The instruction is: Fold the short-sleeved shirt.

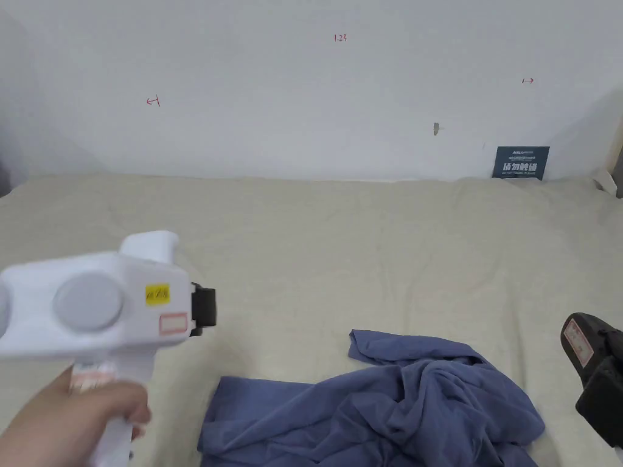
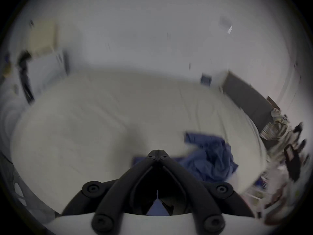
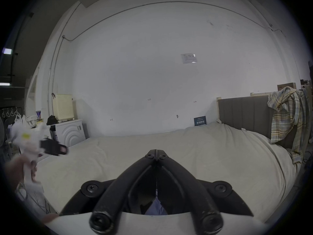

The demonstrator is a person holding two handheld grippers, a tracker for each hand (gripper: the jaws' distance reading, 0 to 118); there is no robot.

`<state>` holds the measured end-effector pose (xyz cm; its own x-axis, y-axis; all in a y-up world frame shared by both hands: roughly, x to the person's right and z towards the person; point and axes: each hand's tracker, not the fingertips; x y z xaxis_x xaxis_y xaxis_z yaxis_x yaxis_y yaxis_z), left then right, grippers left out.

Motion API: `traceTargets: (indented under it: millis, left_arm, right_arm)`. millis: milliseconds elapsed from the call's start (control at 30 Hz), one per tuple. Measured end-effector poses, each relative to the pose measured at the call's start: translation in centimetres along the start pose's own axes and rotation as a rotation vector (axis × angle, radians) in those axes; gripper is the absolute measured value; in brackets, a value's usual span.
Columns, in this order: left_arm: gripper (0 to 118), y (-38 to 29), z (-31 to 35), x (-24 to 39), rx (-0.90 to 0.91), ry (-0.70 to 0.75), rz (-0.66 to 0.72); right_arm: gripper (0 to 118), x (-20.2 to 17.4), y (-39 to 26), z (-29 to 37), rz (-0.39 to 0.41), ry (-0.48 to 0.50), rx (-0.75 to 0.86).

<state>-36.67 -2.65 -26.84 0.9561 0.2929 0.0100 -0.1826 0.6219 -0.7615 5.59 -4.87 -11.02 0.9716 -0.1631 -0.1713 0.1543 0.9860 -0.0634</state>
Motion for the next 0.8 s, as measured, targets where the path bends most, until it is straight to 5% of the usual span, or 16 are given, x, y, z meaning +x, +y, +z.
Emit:
traceTargets:
  millis: [67,200,233,300,333,600,633,733,800]
  left_arm:
    - [0,1.8,-5.3,-1.7,-0.156,-0.046,-0.007]
    - [2,0.7,-12.3,-2.9,-0.293,0.137,-0.042]
    - [18,0.3,-13.6,-3.4,-0.311,0.146,-0.030]
    - [102,-0.2,-15.8,-4.5,-0.336,0.123,-0.001]
    - [118,-0.4,-16.6,-4.7,-0.351,0.127,0.002]
    - [102,-1.9,-18.5,-4.2,-0.400,0.144,-0.050]
    - [87,-2.2,-17.9,-3.5,-0.364,0.154,-0.108]
    - [18,-3.0,-16.8,-1.7,-0.295,0.089,-0.237]
    - [14,-3.6,-16.5,-1.6,-0.314,0.029,-0.217]
  right_arm:
    - [0,-0.1,-0.2,-0.1,-0.003,0.022,-0.016]
    - [0,-0.2,-1.2,-0.7,0.014,0.038,-0.070]
    - [0,-0.1,-1.5,-1.0,0.024,0.038,-0.085]
    - [0,0.1,-2.0,-1.3,0.035,0.037,-0.109]
    - [0,0.1,-2.1,-1.5,0.038,0.037,-0.119]
    - [0,0.7,-3.4,-3.3,0.002,0.030,-0.186]
    - [0,0.8,-3.5,-3.4,-0.006,0.030,-0.194]
    - [0,0.9,-4.1,-4.0,-0.024,0.032,-0.209]
    - [0,0.9,-4.4,-4.3,-0.031,0.031,-0.215]
